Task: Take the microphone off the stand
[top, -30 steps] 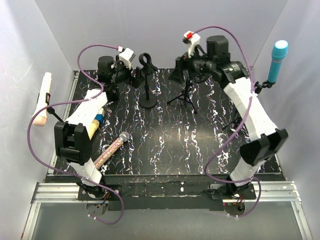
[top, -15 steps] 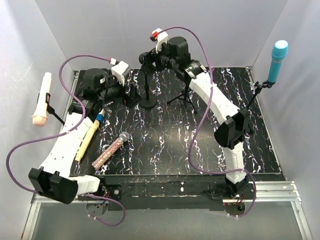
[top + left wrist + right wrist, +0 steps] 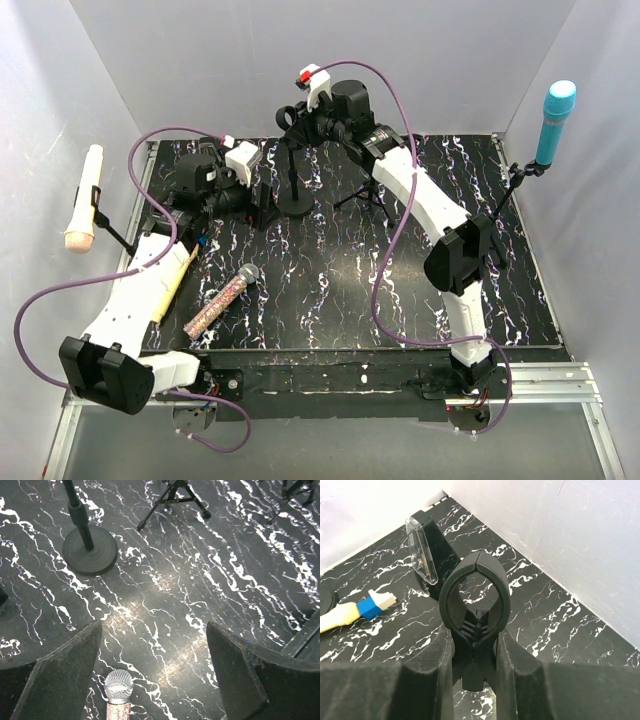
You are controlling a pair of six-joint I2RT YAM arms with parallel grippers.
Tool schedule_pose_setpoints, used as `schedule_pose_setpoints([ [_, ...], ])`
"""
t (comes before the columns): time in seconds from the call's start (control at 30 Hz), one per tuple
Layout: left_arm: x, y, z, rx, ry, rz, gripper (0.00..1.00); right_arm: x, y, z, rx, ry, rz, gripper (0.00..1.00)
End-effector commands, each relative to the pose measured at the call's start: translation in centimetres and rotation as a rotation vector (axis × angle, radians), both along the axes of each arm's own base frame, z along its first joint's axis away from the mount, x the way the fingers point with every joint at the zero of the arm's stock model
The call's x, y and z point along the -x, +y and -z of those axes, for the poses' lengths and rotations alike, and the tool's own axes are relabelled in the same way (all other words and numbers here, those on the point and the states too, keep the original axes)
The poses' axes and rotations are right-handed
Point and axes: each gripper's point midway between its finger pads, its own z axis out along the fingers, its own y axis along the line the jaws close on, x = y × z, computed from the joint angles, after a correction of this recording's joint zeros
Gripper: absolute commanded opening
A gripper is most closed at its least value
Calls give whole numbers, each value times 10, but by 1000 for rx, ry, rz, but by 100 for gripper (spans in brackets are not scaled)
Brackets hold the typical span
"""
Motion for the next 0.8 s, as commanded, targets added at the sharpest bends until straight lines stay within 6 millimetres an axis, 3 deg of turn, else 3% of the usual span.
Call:
schedule_pose_setpoints([
  [0.0,-14,2,7,2,-126,-29,84,18,-17,-39,-19,-60,21,6],
  [0.07,-22,-3,6,43,-283,-3,85,29,-29,-40,-8,-43,38,1],
  [0.13,-28,-13,17,51,-359,43,87,52,-42,-56,-19,-49,24,1],
  [0.27,-44,-31,50,103,-282,79,87,95,-64,-57,-42,43,-3,1],
  [0.43,-46,-63,81,125,-280,196,84,154,-86,-38,-42,161,-87,1],
  [0.5,-38,-78,89,139,-269,274,81,165,-95,-26,-15,203,-76,1],
  [0.6,-12,-104,95,180,-237,457,74,175,-104,-17,2,224,-68,1],
  [0.77,25,-130,102,221,-199,652,68,176,-109,-12,18,231,-51,1],
])
